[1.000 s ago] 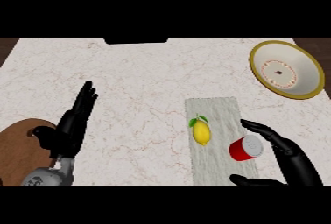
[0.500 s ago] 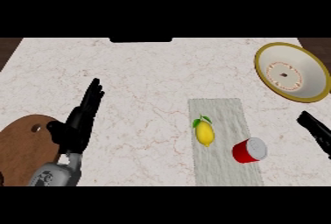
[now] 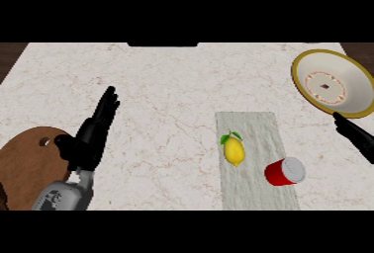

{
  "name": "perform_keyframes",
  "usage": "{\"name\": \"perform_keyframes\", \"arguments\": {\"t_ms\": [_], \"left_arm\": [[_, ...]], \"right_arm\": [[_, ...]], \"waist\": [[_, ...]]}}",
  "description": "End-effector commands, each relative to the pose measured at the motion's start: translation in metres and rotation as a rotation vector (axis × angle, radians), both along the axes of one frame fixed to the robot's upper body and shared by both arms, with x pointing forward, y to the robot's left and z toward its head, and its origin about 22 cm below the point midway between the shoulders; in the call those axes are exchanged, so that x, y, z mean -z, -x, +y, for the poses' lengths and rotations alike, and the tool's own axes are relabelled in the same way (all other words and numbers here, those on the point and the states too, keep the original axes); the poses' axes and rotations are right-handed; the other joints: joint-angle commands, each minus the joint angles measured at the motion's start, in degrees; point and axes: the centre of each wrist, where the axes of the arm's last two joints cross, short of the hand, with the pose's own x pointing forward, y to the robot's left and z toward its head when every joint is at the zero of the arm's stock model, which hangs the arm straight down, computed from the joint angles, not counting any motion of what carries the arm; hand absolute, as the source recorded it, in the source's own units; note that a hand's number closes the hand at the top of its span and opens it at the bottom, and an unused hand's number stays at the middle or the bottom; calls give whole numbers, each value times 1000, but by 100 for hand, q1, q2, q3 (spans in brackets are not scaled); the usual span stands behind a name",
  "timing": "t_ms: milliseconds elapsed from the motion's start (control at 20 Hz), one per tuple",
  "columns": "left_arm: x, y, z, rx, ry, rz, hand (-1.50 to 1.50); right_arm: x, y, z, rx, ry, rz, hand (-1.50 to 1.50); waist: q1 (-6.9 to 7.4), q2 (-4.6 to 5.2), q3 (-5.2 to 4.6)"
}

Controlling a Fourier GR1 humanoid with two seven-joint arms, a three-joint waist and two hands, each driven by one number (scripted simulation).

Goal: Pick the can from the placemat and place it in the bowl

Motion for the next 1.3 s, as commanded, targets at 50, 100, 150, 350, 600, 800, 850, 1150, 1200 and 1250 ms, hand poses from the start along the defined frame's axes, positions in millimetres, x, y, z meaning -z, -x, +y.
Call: {"name": "perform_keyframes", "arguments": {"t_ms": [50, 100, 150, 350, 600, 800, 850, 1150, 1200, 1250], "left_arm": [[-15, -11, -6, 21, 19, 9, 0], [-8, -7, 5, -9, -9, 7, 0], [9, 8, -9, 11, -10, -3, 0], [-11, -14, -8, -13, 19, 8, 0], [-6, -6, 7, -11, 3, 5, 0], [-11, 13, -5, 6, 5, 8, 0], [-2, -2, 1, -13, -2, 19, 0], [17, 14, 4, -21, -2, 10, 0], [-13, -15, 13, -13, 4, 15, 0], [9, 0, -12, 0, 4, 3, 0]], "right_arm": [[2, -23, 15, -4, 113, 162, -150], [24, -24, 3, -16, 120, 181, -150], [11, -17, 1, -10, 114, 184, -150], [31, -26, 2, -26, 153, 234, -150], [63, -16, -3, -72, 95, 213, -150], [65, -20, -9, -88, 13, 223, -150], [48, -7, -17, -82, 7, 203, -150], [48, 3, -13, -97, -54, 204, -150], [53, 9, -14, -90, -70, 193, -150], [51, -1, -15, -98, -97, 209, -150]], "waist": [[83, 17, 1], [34, 8, 7], [-6, -5, 6], [-20, -3, 8], [-31, -8, 8], [-7, -11, 9], [-45, -10, 7], [-39, -11, 6], [-59, -10, 7], [-41, -8, 7]]}}
